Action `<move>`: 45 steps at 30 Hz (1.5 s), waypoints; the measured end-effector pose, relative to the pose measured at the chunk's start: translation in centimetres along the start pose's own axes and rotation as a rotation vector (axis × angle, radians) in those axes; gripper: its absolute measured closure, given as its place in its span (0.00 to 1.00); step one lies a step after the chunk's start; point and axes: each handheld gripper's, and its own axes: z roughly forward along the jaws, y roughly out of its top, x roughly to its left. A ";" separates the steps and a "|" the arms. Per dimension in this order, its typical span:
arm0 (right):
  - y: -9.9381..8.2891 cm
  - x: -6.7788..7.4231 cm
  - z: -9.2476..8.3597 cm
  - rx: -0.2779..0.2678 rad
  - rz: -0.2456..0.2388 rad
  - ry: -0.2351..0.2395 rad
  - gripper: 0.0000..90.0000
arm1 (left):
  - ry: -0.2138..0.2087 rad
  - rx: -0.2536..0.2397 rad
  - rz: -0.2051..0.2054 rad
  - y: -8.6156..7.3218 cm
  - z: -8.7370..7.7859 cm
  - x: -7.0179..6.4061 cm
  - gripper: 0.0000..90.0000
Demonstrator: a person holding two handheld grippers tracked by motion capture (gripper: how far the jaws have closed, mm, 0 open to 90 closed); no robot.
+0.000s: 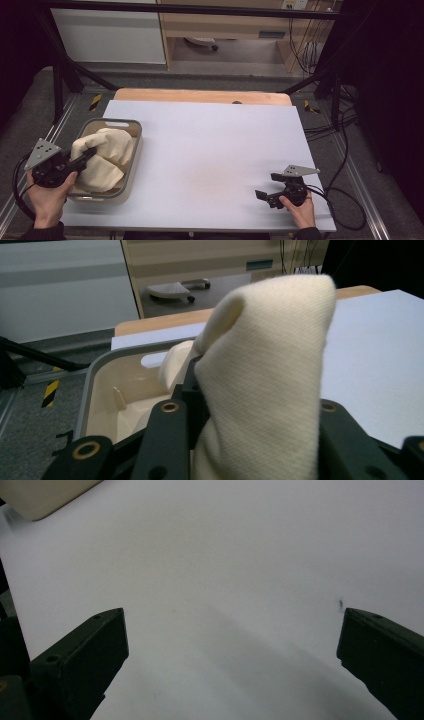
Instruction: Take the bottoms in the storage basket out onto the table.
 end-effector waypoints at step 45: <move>0.0 0.0 0.0 0.002 0.000 0.000 0.01 | 0.015 -0.165 -0.041 2.4 -1.5 0.5 0.74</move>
